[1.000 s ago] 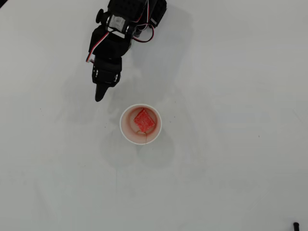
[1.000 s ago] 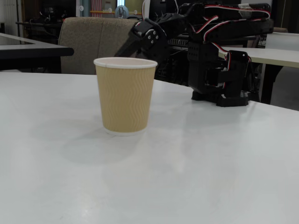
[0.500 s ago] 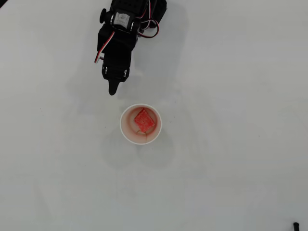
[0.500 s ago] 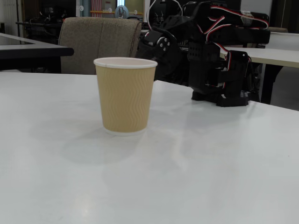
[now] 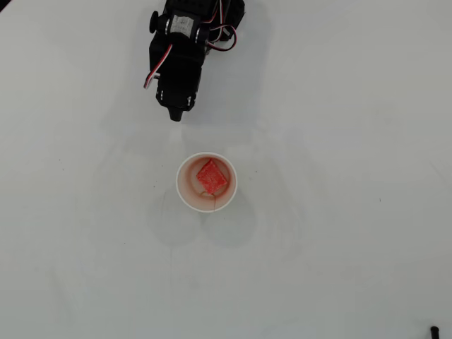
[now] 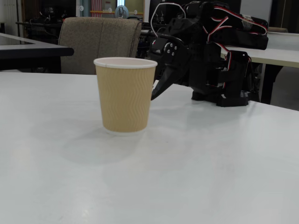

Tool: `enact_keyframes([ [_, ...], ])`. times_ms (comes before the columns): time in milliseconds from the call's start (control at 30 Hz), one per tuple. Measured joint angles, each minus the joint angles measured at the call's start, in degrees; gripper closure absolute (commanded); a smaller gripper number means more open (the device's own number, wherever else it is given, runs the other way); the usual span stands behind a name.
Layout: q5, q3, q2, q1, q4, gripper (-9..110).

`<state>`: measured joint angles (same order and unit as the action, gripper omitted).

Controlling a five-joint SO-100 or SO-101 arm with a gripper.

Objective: Grasp a red cube and put it in the cup.

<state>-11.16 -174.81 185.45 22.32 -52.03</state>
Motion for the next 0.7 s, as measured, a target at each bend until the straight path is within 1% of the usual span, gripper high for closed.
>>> enact_keyframes([
  [133, 3.3, -0.3, 0.0, -0.2, 0.8, 101],
  [700, 8.8, -0.8, 0.0, -0.3, 7.0, 101],
])
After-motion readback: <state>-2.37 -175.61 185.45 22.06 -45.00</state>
